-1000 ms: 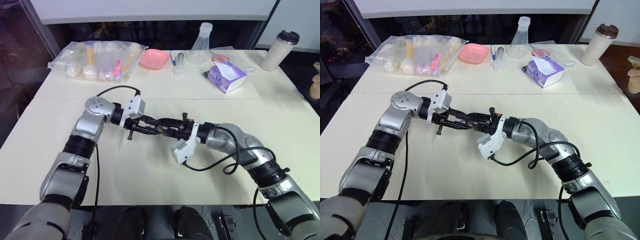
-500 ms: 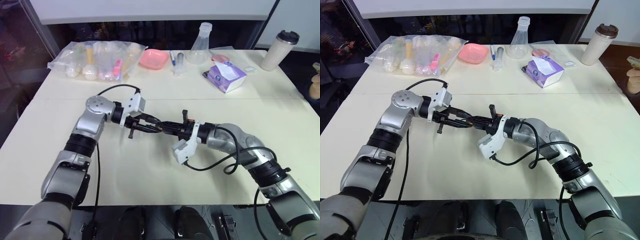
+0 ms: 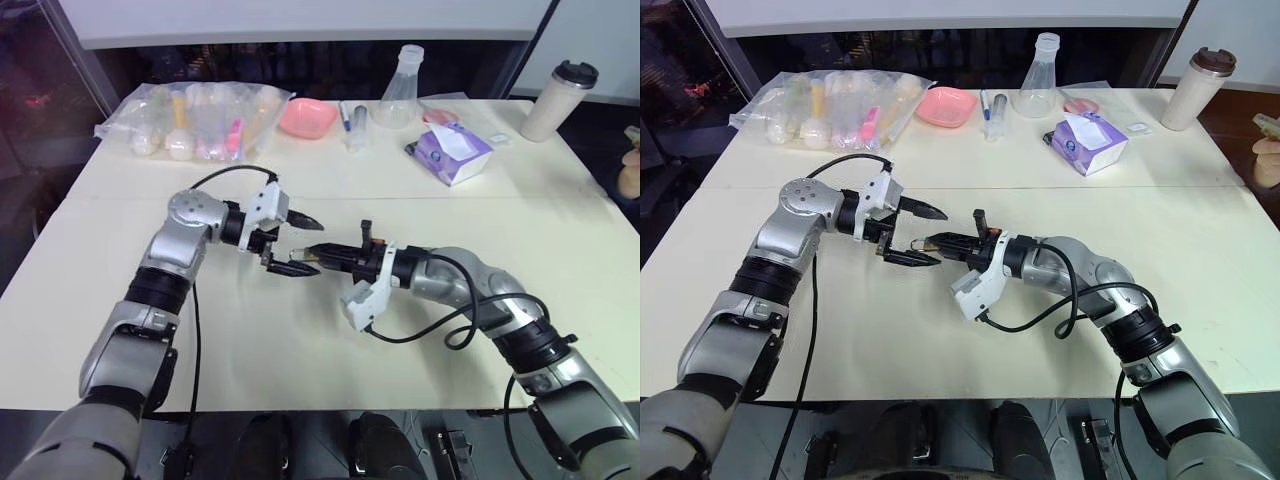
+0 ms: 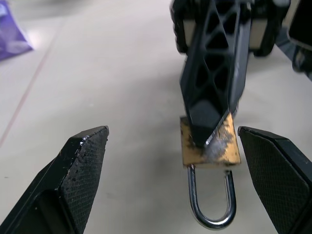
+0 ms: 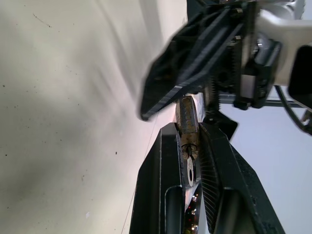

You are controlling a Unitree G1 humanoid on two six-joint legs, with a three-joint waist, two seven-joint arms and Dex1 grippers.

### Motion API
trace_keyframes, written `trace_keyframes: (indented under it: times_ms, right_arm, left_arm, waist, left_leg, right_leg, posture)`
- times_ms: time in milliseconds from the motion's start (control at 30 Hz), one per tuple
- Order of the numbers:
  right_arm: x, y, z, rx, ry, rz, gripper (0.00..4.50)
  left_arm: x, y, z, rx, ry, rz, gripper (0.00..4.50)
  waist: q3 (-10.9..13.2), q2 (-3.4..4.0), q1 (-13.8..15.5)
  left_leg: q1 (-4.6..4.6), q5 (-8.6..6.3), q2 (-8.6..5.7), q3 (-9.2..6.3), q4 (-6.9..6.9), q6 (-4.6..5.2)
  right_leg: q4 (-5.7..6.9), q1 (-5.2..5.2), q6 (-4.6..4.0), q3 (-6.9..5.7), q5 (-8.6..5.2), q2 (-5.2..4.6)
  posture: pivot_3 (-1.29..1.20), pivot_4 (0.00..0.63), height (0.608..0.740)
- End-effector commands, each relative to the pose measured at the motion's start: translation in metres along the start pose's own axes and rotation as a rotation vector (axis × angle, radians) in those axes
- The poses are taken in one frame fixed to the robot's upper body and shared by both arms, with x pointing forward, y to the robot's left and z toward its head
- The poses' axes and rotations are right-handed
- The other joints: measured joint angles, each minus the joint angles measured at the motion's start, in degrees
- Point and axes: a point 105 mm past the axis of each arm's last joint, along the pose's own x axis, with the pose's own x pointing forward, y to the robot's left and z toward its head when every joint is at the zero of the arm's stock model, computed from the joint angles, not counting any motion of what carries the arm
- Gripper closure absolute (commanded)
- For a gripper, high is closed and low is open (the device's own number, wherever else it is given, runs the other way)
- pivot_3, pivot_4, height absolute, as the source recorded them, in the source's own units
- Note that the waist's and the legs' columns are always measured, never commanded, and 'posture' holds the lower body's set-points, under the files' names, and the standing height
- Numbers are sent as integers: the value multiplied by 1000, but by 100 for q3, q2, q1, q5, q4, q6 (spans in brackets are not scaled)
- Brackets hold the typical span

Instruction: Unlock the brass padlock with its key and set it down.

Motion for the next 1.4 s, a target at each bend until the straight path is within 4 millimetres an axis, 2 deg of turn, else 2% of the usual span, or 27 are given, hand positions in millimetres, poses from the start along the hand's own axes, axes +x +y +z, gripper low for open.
trace_keyframes:
  times_ms: [33,233,333,600,967,1200,1300,1400]
  right_arm:
    - [-5,-12,-7,21,28,-50,4500]
    - [-8,-10,-12,35,56,-48,4500]
    - [-9,-10,-15,36,61,-52,4500]
    - [-8,-12,-15,37,59,-58,4500]
    - [-9,-15,-15,29,65,-64,4500]
    - [-9,-16,-13,28,63,-64,4500]
    - [-9,-17,-13,29,62,-64,4500]
    - [-8,-17,-13,32,61,-62,4500]
  left_arm:
    - [-20,4,21,20,-57,68,50]
    - [-35,-4,23,-8,-53,107,50]
    - [-41,-8,24,-31,-62,128,814]
    - [-27,-16,12,-42,-39,100,4477]
    - [-15,-16,-9,-40,15,93,4477]
    - [-12,-1,-22,-4,49,157,4477]
    - [-11,9,-17,-8,10,204,4477]
    - [-11,10,-15,-13,-7,201,4477]
  waist:
    - [0,0,-7]
    - [0,0,-8]
    - [0,0,1]
    - [0,0,4]
    - [0,0,2]
    - [0,0,14]
    - [0,0,16]
    - [0,0,4]
  left_leg:
    - [0,0,0,0,0,0]
    - [0,0,2,-2,0,0]
    - [0,0,2,-1,0,0]
    - [1,0,2,-2,1,-1]
    - [1,0,1,0,1,-1]
    - [1,0,1,1,1,0]
    - [1,0,0,1,1,0]
    - [0,0,0,2,1,0]
  right_leg:
    - [0,0,0,0,0,0]
    - [1,0,0,1,0,-5]
    - [1,0,0,1,0,-6]
    - [1,1,0,1,0,-4]
    - [1,1,0,1,0,-1]
    - [1,1,0,1,0,0]
    - [1,1,0,1,0,0]
    - [1,0,0,1,0,-1]
  posture:
    - [0,150,715]
    - [0,150,715]
    - [0,150,715]
    - [0,150,715]
    - [0,150,715]
    - [0,150,715]
    - [0,150,715]
    - [0,150,715]
